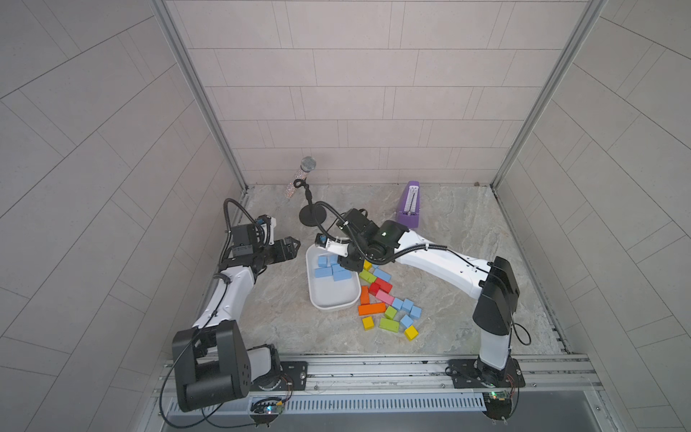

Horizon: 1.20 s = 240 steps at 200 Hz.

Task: Pick out the blue building blocks
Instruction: Place the building block in the storage box.

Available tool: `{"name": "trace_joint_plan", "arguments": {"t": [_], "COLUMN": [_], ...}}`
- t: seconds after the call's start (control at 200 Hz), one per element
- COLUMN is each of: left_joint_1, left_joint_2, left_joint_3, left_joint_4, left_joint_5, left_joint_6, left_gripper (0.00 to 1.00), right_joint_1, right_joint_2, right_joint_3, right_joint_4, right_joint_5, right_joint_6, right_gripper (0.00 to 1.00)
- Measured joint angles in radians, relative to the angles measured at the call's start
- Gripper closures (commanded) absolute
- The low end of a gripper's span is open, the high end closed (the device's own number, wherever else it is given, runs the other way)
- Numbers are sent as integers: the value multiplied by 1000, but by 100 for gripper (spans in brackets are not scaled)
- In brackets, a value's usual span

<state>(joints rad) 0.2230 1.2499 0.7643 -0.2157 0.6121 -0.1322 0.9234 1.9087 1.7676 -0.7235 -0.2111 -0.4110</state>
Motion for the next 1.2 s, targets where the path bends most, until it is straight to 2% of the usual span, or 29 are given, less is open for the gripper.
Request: {"name": "trace_joint_plan", "arguments": {"t": [0.225, 0.465, 1.201], "left_joint_1": [58, 71, 72], "left_joint_2": [-21, -46, -46], "left_joint_3": [0, 0, 0], "left_joint_4": [2, 3, 3], "left_joint_5": [7, 15, 37], "left_joint_6": [-15, -17, -17], "left_gripper": [12, 13, 14], "right_joint_1": [40, 40, 40], "right_joint_2": [185, 333, 426], "right_joint_3": [131, 213, 314], "right_joint_4": [-27, -44, -40], "right_joint_5": [-111, -155, -128], "right_joint_6": [-104, -142, -184], "right_gripper": [74, 74, 71]}}
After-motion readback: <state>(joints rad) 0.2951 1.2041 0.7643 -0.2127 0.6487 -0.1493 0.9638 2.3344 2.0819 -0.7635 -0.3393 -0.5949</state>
